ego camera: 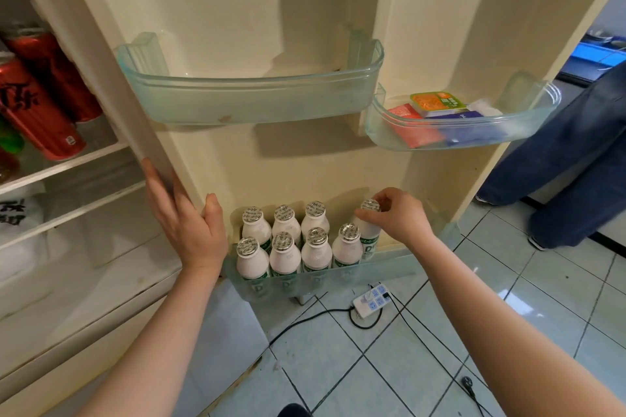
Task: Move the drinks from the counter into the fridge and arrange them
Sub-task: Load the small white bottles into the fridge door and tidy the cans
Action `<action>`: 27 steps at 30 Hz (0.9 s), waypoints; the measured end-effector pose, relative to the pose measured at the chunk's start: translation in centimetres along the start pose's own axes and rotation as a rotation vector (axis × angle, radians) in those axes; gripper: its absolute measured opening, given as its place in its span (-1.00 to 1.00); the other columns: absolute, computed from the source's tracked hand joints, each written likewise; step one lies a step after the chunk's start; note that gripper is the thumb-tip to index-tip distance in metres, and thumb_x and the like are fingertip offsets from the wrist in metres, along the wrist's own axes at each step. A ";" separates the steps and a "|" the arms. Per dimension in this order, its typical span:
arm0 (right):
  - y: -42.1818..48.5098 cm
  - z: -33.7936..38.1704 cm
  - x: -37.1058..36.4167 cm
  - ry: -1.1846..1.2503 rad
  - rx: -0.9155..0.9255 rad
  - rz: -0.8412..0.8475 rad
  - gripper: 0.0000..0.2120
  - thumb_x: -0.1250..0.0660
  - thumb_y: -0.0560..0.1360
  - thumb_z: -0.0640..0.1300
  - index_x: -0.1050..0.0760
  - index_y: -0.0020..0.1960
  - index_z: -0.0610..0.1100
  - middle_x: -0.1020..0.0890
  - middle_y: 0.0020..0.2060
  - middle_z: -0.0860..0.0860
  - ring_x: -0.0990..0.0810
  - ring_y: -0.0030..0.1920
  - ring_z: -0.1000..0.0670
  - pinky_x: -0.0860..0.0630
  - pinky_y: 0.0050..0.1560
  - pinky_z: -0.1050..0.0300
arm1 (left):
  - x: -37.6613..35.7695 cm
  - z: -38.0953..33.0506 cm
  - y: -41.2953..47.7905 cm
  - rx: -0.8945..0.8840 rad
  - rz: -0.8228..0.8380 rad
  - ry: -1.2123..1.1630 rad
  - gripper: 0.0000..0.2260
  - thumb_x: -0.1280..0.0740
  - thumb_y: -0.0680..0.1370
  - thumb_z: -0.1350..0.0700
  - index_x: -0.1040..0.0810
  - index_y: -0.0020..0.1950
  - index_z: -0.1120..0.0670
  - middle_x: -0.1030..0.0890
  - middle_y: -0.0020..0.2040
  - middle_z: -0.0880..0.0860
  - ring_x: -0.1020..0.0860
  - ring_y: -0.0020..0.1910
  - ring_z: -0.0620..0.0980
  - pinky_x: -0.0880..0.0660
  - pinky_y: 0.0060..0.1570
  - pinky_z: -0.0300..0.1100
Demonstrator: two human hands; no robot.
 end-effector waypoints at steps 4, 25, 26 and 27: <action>0.5 1.5 -1.8 0.040 0.022 0.070 -0.64 -0.53 0.30 0.09 -0.49 -0.05 -0.04 -0.55 -0.25 0.12 -0.48 -0.27 0.18 -0.31 -0.38 0.31 | 0.0 0.0 0.1 0.007 -0.001 -0.001 -0.57 -0.15 0.51 0.13 -0.23 0.36 0.21 -0.15 0.41 0.50 -0.22 0.41 0.42 -0.26 0.33 0.24; -0.6 2.8 -3.9 0.069 0.032 0.072 -0.58 -0.45 0.41 0.03 -0.46 0.18 -0.12 -0.59 0.01 0.00 -0.52 -0.07 0.02 -0.40 -0.13 0.19 | 0.1 -0.1 0.1 0.056 0.003 0.013 -0.55 -0.17 0.51 0.13 -0.21 0.38 0.18 -0.16 0.43 0.46 -0.22 0.42 0.36 -0.24 0.34 0.18; -0.8 2.8 -4.0 0.082 0.026 0.073 -0.55 -0.44 0.41 0.04 -0.45 0.21 -0.13 -0.59 0.05 -0.01 -0.51 -0.04 0.02 -0.41 -0.10 0.18 | 0.1 -0.1 0.0 0.060 0.007 0.016 -0.56 -0.17 0.51 0.13 -0.22 0.38 0.18 -0.17 0.42 0.46 -0.22 0.42 0.36 -0.24 0.34 0.18; -1.0 2.9 -3.9 0.094 0.024 0.067 -0.53 -0.44 0.41 0.05 -0.44 0.23 -0.13 -0.58 0.09 -0.01 -0.52 -0.01 0.02 -0.42 -0.07 0.18 | 0.1 -0.1 0.0 0.065 0.016 0.019 -0.56 -0.17 0.51 0.13 -0.22 0.37 0.18 -0.17 0.42 0.46 -0.23 0.42 0.37 -0.24 0.34 0.18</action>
Point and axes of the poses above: each hand's wrist, its own y-axis towards the middle knuckle, its own x-axis out of the back of the hand, z = x × y, the point moved 8 cm from there along y, towards the middle knuckle
